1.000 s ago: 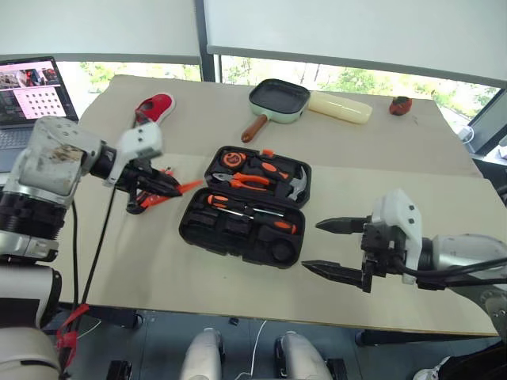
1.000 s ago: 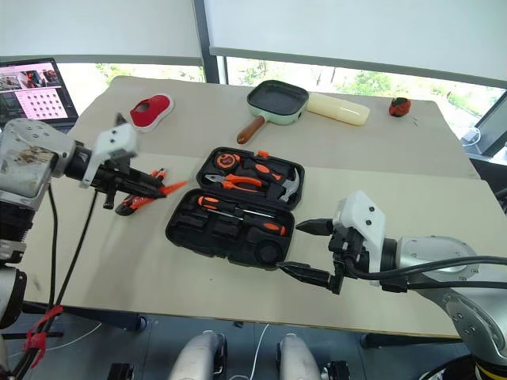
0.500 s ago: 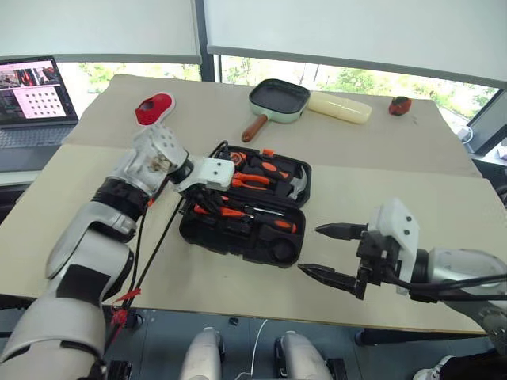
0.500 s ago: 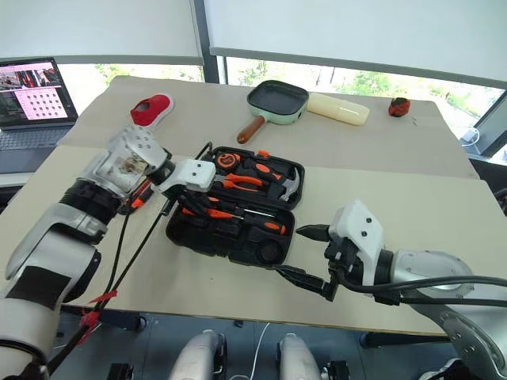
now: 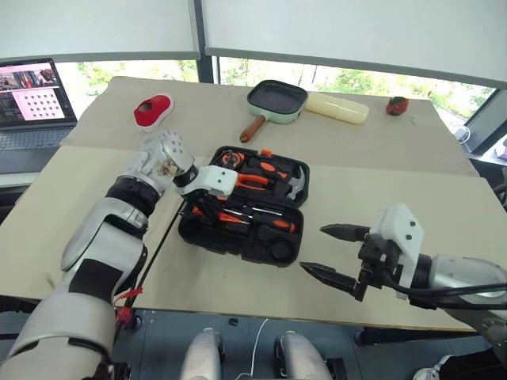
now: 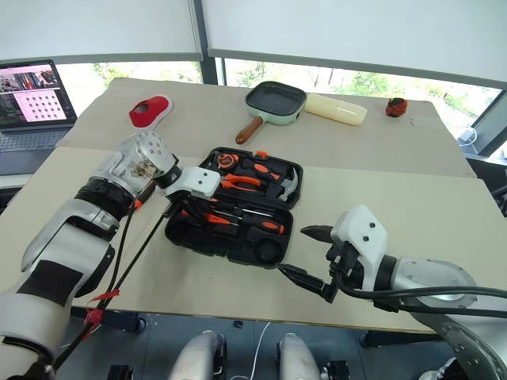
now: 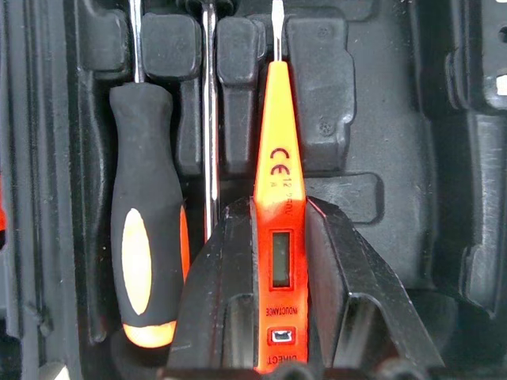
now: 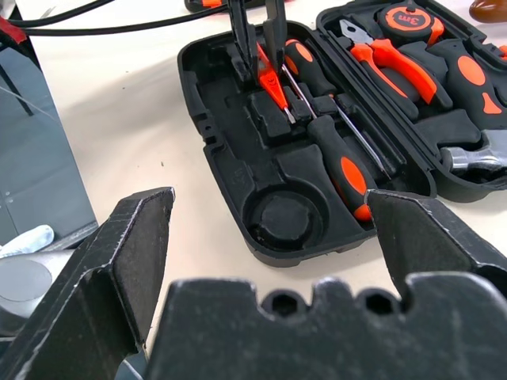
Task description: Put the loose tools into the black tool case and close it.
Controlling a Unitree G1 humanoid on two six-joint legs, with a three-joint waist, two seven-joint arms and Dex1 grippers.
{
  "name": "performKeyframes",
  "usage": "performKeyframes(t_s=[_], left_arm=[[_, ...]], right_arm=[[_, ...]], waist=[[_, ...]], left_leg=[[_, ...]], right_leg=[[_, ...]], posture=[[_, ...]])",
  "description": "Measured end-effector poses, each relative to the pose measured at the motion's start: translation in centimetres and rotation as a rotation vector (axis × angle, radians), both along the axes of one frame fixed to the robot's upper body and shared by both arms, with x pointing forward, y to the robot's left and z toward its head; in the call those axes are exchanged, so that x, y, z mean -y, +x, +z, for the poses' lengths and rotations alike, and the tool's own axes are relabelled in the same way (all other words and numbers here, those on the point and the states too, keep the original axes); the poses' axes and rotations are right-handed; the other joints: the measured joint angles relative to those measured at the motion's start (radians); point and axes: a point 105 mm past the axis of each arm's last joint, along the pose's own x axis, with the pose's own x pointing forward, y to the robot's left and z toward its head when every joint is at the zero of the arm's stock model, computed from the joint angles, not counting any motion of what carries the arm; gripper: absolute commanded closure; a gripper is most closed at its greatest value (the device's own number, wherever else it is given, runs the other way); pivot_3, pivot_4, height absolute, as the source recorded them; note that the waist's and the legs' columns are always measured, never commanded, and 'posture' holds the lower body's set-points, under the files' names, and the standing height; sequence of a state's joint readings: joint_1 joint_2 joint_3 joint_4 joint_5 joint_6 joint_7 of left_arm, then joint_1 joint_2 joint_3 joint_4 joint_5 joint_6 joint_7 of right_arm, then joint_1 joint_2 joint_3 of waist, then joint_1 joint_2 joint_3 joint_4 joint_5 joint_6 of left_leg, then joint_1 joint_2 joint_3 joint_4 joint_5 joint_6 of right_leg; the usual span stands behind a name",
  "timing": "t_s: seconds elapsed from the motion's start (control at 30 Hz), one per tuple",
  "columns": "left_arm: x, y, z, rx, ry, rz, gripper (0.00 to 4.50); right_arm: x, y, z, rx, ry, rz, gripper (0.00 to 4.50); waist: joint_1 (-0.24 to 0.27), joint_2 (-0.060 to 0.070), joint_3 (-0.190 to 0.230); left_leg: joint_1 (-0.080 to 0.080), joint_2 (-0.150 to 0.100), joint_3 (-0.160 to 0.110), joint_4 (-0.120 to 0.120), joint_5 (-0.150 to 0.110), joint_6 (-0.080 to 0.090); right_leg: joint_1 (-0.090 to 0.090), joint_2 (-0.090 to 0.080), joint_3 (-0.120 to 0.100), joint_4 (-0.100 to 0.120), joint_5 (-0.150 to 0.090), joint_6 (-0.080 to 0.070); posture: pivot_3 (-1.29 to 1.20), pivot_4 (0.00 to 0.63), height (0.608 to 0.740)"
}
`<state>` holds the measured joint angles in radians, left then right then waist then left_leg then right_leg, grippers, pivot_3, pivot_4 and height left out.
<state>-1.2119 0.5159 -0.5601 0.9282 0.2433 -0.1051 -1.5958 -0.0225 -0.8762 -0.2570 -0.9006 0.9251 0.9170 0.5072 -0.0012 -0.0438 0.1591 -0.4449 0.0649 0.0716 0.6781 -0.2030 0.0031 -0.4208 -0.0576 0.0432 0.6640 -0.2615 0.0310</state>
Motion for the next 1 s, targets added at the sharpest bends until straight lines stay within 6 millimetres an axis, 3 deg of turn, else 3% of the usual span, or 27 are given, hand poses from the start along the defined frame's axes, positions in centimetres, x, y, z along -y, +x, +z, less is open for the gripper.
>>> performKeyframes(t_s=[0.03,0.1,0.27,0.53,0.63,0.83,1.0], left_arm=[[0.0,0.0,0.0,-0.001,-0.001,0.001,4.09],[0.0,0.0,0.0,-0.006,0.000,0.001,3.09],[-0.5,-0.3,-0.1,-0.031,-0.012,0.018,1.33],[-2.8,-1.2,5.7,-0.006,-0.278,0.119,1.33],[-3.3,-1.6,5.9,-0.017,-0.345,0.133,2.02],[-2.3,-1.1,2.8,-0.057,-0.584,0.206,4.35],[-2.4,-1.3,0.4,-0.072,-0.643,0.254,4.46]], right_arm=[[0.0,0.0,0.1,0.003,0.001,0.000,0.00],[0.0,0.1,0.1,0.006,0.001,-0.002,0.00],[-0.1,0.2,0.1,0.008,0.006,0.001,0.00],[-0.1,0.2,0.0,-0.001,0.012,0.017,0.00],[-0.1,0.2,0.0,-0.007,0.013,0.025,0.00],[0.1,0.8,0.3,-0.001,0.019,0.024,0.00],[0.1,1.0,0.2,-0.009,0.015,0.030,0.00]], waist=[[0.000,0.000,0.000],[0.000,0.000,0.000],[-0.002,0.000,0.000],[-0.006,0.000,0.000],[-0.005,0.000,0.000],[-0.001,0.000,0.000],[-0.002,0.000,0.000]], left_leg=[[0.000,0.000,0.000,0.000,0.000,0.000],[0.000,0.000,0.000,0.000,0.000,0.000],[-0.001,0.000,-0.001,0.000,0.000,0.000],[-0.001,0.000,-0.002,0.000,0.000,0.000],[0.000,0.000,-0.001,0.001,0.000,0.000],[-0.001,0.000,-0.001,0.001,0.000,0.000],[-0.001,0.000,-0.001,0.001,0.000,0.000]], right_leg=[[0.000,0.000,0.000,0.000,0.000,0.000],[0.000,0.000,0.000,0.000,0.000,0.000],[-0.001,0.000,0.000,0.000,0.000,0.000],[-0.001,0.000,-0.001,0.000,0.000,0.000],[0.000,0.000,-0.001,0.001,0.000,0.000],[0.000,0.000,-0.001,0.001,0.000,0.000],[-0.001,0.000,-0.001,0.001,0.000,0.000]], posture=[[0.00,0.150,0.740],[0.00,0.150,0.740],[0.00,0.150,0.740],[0.00,0.150,0.740],[0.00,0.150,0.740],[0.00,0.150,0.740],[0.00,0.150,0.740]])
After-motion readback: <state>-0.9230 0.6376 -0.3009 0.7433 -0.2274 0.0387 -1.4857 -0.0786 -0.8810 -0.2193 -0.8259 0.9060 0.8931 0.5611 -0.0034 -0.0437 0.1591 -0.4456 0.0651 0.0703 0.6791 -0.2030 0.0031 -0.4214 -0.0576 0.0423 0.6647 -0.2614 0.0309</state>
